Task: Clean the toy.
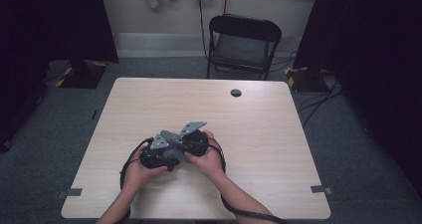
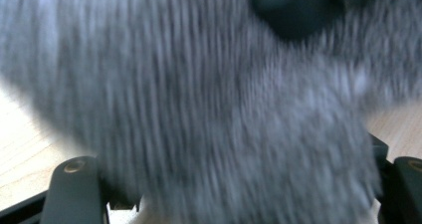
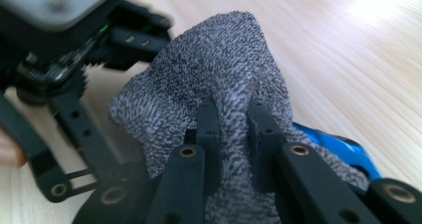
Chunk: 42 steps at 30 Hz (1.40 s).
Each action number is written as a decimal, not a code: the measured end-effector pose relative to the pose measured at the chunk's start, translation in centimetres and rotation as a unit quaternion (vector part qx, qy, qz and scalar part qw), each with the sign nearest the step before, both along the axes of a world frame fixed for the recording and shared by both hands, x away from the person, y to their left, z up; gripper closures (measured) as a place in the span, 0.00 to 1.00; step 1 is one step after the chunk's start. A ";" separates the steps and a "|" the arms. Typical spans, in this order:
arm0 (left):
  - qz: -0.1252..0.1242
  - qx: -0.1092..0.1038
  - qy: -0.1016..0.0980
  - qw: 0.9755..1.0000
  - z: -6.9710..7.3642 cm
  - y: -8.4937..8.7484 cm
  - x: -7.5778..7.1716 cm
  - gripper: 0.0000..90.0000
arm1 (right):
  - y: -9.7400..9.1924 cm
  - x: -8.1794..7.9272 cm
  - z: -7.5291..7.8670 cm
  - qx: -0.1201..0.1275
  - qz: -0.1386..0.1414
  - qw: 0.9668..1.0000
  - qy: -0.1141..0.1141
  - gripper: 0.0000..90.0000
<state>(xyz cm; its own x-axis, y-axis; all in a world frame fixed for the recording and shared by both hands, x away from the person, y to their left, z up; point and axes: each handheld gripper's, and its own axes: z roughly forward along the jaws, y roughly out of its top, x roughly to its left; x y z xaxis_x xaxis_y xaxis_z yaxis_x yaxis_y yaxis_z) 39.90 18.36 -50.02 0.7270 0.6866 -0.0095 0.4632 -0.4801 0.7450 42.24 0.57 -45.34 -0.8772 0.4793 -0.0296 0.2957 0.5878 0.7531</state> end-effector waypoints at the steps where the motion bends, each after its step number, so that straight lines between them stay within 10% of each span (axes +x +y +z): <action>1: 0.000 0.000 0.000 1.000 0.0 0.0 0.0 0.27 | 0.2 -0.1 -0.1 -0.007 0.004 1.000 -0.006 0.88; 15: 0.000 -0.002 0.001 1.000 0.0 0.0 0.0 0.27 | -3.4 3.2 -0.4 -0.002 -0.086 0.996 0.014 0.88; 42: 0.000 -0.002 0.001 1.000 0.0 0.0 0.0 0.27 | -7.0 6.1 -1.9 -0.025 -0.147 0.988 0.030 0.88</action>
<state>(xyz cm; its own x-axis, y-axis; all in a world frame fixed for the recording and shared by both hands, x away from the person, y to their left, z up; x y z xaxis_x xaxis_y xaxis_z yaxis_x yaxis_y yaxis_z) 39.89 18.33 -50.04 0.7269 0.6866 -0.0139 0.4646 -0.4767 0.7462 48.31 -6.42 -47.19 -0.7005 0.7135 -0.0108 0.5034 0.5048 0.7013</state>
